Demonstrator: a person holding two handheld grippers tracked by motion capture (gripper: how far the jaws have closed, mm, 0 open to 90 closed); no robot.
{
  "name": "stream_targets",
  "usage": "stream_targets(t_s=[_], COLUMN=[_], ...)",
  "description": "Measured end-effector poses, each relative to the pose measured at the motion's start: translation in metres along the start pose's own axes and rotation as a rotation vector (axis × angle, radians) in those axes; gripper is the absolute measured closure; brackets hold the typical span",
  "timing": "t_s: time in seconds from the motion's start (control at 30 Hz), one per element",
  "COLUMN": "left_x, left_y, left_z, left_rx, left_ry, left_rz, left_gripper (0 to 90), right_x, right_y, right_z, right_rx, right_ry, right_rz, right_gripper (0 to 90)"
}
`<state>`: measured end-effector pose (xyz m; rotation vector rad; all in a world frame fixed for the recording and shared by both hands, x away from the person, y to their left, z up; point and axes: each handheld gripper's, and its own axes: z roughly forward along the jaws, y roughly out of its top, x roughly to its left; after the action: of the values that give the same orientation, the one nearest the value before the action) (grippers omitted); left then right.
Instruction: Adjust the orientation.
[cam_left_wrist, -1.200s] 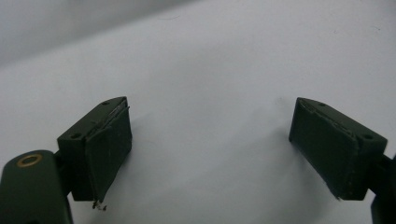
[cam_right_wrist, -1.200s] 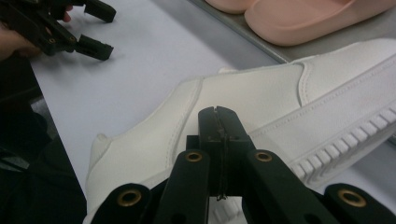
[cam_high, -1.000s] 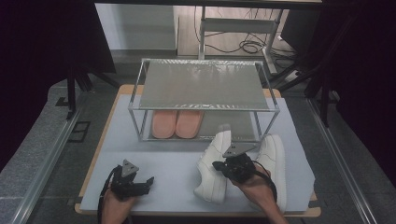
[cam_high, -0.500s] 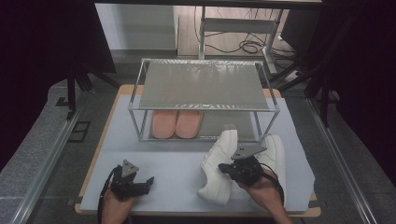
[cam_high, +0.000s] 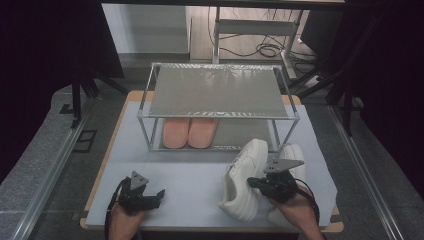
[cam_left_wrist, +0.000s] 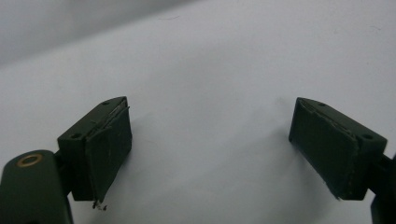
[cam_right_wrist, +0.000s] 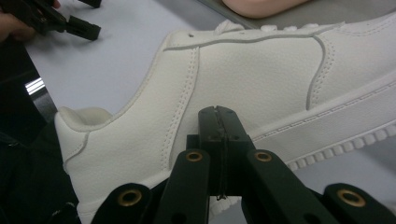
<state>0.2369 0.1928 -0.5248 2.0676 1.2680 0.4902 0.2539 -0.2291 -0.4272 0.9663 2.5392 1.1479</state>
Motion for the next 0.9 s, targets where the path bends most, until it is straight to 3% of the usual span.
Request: stream_targets(t_s=[0.5, 0.73, 0.9], left_x=[0.0, 0.0, 0.0], left_y=[0.0, 0.0, 0.0], left_z=[0.0, 0.0, 0.0], left_rx=[0.0, 0.0, 0.0], left_ry=[0.0, 0.0, 0.0], left_rz=[0.0, 0.0, -0.001], left_gripper=[13.3, 13.3, 13.3], right_x=[-0.018, -0.018, -0.013], right_y=[-0.028, -0.024, -0.017], right_z=[-0.02, -0.026, -0.033], right_rx=[0.022, -0.002, -0.028], right_ry=[-0.066, -0.056, -0.051], right_rz=[0.058, 0.06, 0.063], right_gripper=[86.3, 80.1, 70.2])
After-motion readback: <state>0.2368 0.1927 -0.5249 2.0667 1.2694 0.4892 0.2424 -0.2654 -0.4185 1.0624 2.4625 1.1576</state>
